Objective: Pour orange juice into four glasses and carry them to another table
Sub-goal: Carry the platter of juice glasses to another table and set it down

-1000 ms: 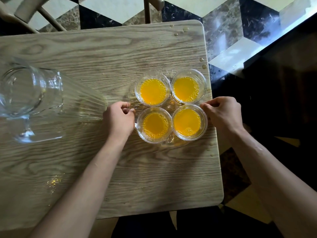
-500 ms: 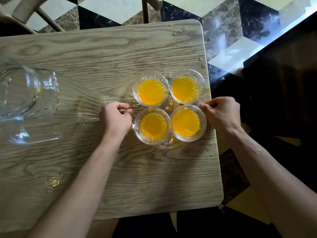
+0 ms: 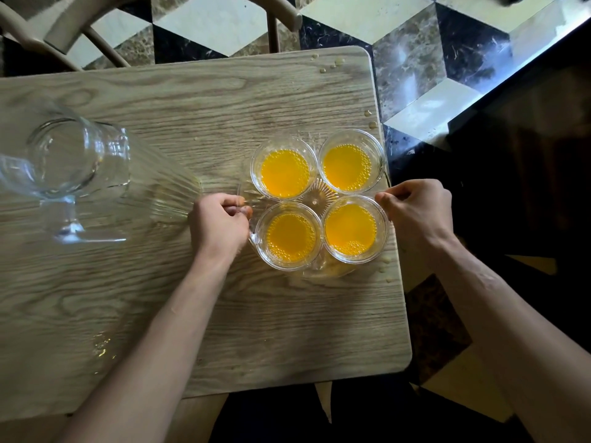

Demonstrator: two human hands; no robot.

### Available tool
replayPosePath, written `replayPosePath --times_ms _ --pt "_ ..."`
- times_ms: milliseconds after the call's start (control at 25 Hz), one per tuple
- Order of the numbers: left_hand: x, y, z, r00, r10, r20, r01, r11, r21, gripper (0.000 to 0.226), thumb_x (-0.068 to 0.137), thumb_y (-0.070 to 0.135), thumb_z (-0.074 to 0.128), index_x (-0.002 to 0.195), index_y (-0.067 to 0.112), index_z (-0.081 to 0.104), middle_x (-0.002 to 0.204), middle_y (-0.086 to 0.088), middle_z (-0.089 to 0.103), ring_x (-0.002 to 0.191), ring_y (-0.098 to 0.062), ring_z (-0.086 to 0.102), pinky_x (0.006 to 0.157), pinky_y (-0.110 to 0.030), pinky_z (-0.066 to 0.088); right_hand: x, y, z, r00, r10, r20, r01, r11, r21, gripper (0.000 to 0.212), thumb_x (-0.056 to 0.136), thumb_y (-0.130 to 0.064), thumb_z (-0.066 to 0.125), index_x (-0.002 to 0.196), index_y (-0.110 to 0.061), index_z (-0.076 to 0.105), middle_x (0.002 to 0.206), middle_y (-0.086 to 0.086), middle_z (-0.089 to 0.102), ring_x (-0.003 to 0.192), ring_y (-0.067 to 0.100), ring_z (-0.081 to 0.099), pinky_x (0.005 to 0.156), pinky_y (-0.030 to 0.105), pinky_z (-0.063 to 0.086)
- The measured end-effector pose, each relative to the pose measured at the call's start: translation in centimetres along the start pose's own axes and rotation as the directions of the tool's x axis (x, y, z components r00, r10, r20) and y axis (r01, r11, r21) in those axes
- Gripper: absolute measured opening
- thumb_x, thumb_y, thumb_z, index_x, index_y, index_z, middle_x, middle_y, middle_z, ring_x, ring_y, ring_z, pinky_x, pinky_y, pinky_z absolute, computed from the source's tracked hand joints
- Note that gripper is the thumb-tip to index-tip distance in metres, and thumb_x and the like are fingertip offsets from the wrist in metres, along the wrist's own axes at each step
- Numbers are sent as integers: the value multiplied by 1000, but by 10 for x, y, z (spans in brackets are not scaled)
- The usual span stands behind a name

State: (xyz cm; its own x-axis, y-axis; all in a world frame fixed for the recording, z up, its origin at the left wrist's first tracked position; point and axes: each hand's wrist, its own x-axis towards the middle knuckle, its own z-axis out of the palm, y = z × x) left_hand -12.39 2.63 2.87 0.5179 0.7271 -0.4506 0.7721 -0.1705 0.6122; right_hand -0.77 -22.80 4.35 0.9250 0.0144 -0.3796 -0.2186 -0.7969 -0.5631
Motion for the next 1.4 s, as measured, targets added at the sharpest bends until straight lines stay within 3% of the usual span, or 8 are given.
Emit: replayPosePath --times_ms 360,520,720,840,1040,1200,1320,1400 --pt "-50 -3 -19 994 -64 -83 60 997 -42 26 87 2 75 73 24 71 68 17 68 64 2 63 68 -17 50 -17 -5 -21 996 -69 53 68 998 9 19 87 -28 80 90 -10 82 72 4 76 63 14 73 66 35 64" --pt "-85 -12 -21 981 -126 -151 115 990 -79 39 83 0 76 60 31 66 73 13 72 79 -16 74 81 -32 62 -24 -3 -33 986 -131 99 132 991 2 17 85 -25 81 91 -9 81 74 6 76 61 19 74 64 41 65" --pt "-130 -30 -24 957 -211 -197 180 970 -165 31 84 2 76 66 27 71 79 4 78 80 -19 77 81 -40 65 -36 -3 -42 959 -219 178 227 973 -29 13 85 -24 81 89 -12 82 77 2 75 65 12 70 69 35 64" --pt "-157 -44 -26 932 -274 -238 223 950 -220 20 84 4 78 75 22 76 83 2 79 84 -19 76 80 -33 63 -47 -3 -44 930 -289 228 304 952 -32 10 84 -22 81 87 -12 82 74 0 75 62 10 69 70 31 63" --pt "-199 -70 -31 871 -401 -285 307 896 -322 12 83 9 81 93 16 81 86 1 79 77 -14 74 57 -19 50 -68 -7 -38 868 -366 336 410 910 -67 10 85 -27 81 86 -17 81 68 -6 72 53 1 63 49 18 53" --pt "-233 -92 -40 822 -482 -302 324 833 -449 10 82 8 81 91 13 79 83 -3 78 74 -18 75 58 -19 52 -88 -21 -29 812 -399 426 481 871 -100 11 85 -29 81 83 -19 81 69 -3 74 48 -3 59 42 15 43" --pt "-255 -103 -48 785 -532 -319 348 804 -482 10 86 2 77 83 11 75 72 5 71 63 -4 66 43 -5 39 -101 -33 -19 760 -428 490 530 843 -86 9 85 -23 81 80 -15 81 64 -4 72 44 -2 59 38 13 42" --pt "-269 -113 -55 758 -564 -327 359 780 -514 23 87 -4 73 76 16 71 72 8 71 66 0 64 47 -6 41 -114 -42 -10 729 -433 530 550 832 -76 8 85 -21 81 79 -15 80 64 -4 72 48 3 62 42 14 44"
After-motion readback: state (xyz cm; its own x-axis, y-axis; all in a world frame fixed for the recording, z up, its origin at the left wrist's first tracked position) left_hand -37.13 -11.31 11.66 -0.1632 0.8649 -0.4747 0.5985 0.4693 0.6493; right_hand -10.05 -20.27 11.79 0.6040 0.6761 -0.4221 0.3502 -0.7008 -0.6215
